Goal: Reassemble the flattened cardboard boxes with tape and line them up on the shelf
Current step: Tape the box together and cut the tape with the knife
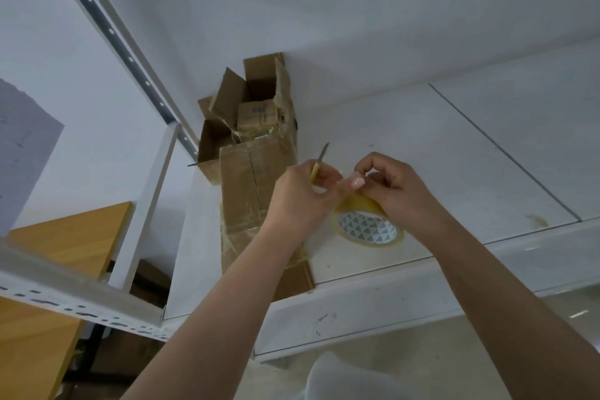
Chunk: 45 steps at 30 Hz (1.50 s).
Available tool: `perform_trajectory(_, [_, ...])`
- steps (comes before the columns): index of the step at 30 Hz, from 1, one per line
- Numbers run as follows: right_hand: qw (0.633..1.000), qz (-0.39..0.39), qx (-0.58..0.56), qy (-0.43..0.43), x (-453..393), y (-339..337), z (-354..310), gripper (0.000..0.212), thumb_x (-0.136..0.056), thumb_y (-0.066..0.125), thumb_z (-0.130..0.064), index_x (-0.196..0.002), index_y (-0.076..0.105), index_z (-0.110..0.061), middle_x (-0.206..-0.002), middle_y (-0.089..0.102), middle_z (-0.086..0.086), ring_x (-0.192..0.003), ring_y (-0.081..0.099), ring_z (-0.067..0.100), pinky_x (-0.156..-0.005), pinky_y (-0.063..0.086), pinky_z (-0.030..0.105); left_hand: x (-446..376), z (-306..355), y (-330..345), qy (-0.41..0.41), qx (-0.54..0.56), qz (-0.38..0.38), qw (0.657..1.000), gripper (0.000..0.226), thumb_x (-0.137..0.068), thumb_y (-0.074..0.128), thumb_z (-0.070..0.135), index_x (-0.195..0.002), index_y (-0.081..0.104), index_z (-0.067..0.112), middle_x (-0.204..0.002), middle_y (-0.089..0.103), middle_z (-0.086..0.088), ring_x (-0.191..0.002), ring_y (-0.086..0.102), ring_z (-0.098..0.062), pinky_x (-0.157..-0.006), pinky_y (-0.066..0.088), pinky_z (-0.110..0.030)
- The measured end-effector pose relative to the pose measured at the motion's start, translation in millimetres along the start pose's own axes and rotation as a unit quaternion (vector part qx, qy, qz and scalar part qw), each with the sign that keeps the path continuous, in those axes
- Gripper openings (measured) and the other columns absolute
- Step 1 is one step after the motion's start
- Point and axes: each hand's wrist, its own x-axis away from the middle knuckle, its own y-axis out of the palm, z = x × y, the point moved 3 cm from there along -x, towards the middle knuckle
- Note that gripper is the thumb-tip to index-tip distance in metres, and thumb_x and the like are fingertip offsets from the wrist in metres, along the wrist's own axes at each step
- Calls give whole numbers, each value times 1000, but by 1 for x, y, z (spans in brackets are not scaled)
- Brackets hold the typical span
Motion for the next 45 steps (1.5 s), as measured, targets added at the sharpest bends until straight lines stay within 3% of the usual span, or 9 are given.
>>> perform_trajectory(10, [958, 194, 192, -83, -3, 2, 10, 32, -93, 54, -50, -116, 50, -28, -53, 52, -14, -54, 51, 9, -52, 35, 25, 17, 1, 27, -145, 263, 39, 953, 41, -92, 68, 26, -56, 55, 10, -48, 40, 3, -42, 31, -12, -45, 27, -21])
perform_trajectory(14, [941, 229, 232, -89, -8, 3, 18, 31, -91, 47, -46, -115, 51, -26, -52, 50, -12, -51, 50, 6, -53, 35, 22, 25, 2, 18, -160, 250, -15, 955, 22, -93, 65, 22, -75, 72, 12, -54, 62, 11, -36, 41, 0, -45, 32, -17])
perform_trajectory(17, [920, 237, 298, -92, -11, 9, 26, 28, -95, 45, -42, -112, 55, -22, -58, 53, -10, -51, 52, 17, -52, 33, 22, 29, 1, -1, -134, 185, -44, 972, 20, -92, 67, 26, -90, 76, 9, -47, 48, 11, -37, 33, -4, -42, 30, -16])
perform_trajectory(22, [881, 291, 374, -15, -14, -13, 56, 18, -95, 56, -26, -111, 59, -17, -67, 63, 0, -53, 51, 27, -50, 32, 27, 33, -16, -76, -78, 167, 142, 972, 18, -97, 59, 31, -87, 75, 29, -81, 74, 16, -51, 59, -10, -51, 52, -21])
perform_trajectory(26, [888, 236, 396, 11, -8, 3, 72, 24, -85, 66, -6, -109, 64, -5, -75, 65, 23, -74, 62, 44, -71, 46, 45, 36, -51, -114, -74, 124, 220, 965, 20, -95, 62, 24, -82, 73, 34, -85, 74, 19, -85, 66, -2, -92, 52, -34])
perform_trajectory(30, [888, 174, 407, 124, -8, 28, 73, 49, -88, 67, -22, -132, 52, -8, -118, 62, 21, -118, 51, 41, -103, 34, 47, 48, -84, -112, -92, 92, 188, 974, 5, -86, 69, 42, -86, 72, 45, -86, 72, 18, -66, 63, 0, -65, 50, -24])
perform_trajectory(35, [963, 15, 246, -113, -14, 72, -3, 55, -95, 40, -58, -141, 48, -27, -128, 54, -7, -115, 56, 18, -89, 45, 33, 59, -99, -95, -98, 110, 130, 980, 58, -62, 66, 73, -112, 69, 44, -106, 69, 28, -87, 65, 7, -75, 51, -9])
perform_trajectory(39, [960, -136, 241, -39, -11, 101, -14, 78, -77, 39, -78, -145, 40, -41, -140, 55, -10, -116, 58, 8, -94, 51, 33, 61, -103, -81, -95, 133, 86, 983, 61, -53, 73, 76, -110, 60, 59, -130, 64, 5, -116, 63, -14, -91, 57, -40])
perform_trajectory(45, [958, -142, 242, -62, -7, 107, -6, 77, -72, 60, -62, -142, 33, -44, -141, 54, -10, -122, 58, 14, -99, 49, 40, 63, -118, -82, -59, 64, 75, 993, 64, -61, 74, 52, -118, 48, 63, -141, 53, 8, -119, 51, 12, -84, 51, -11])
